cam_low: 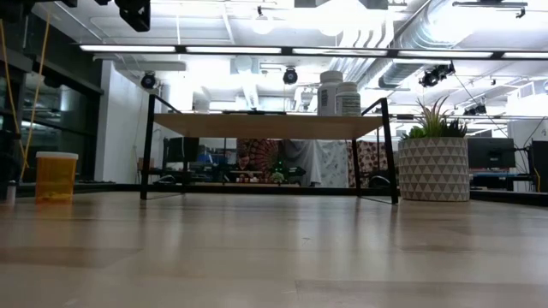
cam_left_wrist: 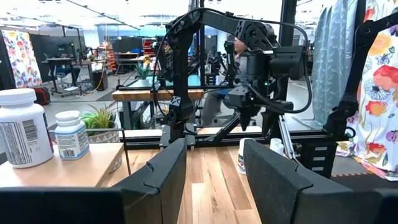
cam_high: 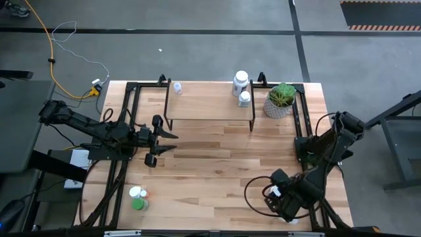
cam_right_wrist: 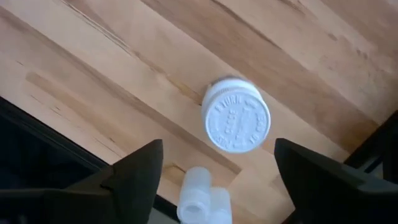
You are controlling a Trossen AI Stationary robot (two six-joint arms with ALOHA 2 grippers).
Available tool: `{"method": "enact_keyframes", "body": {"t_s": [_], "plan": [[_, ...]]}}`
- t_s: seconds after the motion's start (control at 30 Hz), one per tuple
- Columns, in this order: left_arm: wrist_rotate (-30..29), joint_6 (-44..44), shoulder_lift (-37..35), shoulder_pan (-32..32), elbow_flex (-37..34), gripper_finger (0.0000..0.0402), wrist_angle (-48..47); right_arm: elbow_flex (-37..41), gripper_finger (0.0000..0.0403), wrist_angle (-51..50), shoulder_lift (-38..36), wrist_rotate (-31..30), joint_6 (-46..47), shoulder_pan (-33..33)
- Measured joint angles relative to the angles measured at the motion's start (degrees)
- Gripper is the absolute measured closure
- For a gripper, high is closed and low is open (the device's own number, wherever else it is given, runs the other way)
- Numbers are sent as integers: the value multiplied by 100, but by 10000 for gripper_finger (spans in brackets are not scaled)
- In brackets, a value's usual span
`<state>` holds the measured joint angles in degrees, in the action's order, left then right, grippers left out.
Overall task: Pick and place medicine bottles onto shelf by color
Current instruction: Put the right white pill bottle on the shelf
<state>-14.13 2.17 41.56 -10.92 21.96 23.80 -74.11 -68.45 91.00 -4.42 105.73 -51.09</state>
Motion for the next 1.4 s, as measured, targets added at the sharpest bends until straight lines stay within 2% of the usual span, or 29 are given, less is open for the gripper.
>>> {"method": "enact_keyframes", "body": {"t_s": [0.77,1.03,1.23,1.4], "plan": [[2,0,0,-2,0,253,1,-2,100,-202,240,179,878,169],[2,0,0,-2,0,253,3,15,100,-147,237,363,585,261],[2,-1,0,-2,0,253,3,768,100,589,-73,858,125,533],[2,0,0,0,0,253,7,1024,100,621,-440,593,146,619]]}}
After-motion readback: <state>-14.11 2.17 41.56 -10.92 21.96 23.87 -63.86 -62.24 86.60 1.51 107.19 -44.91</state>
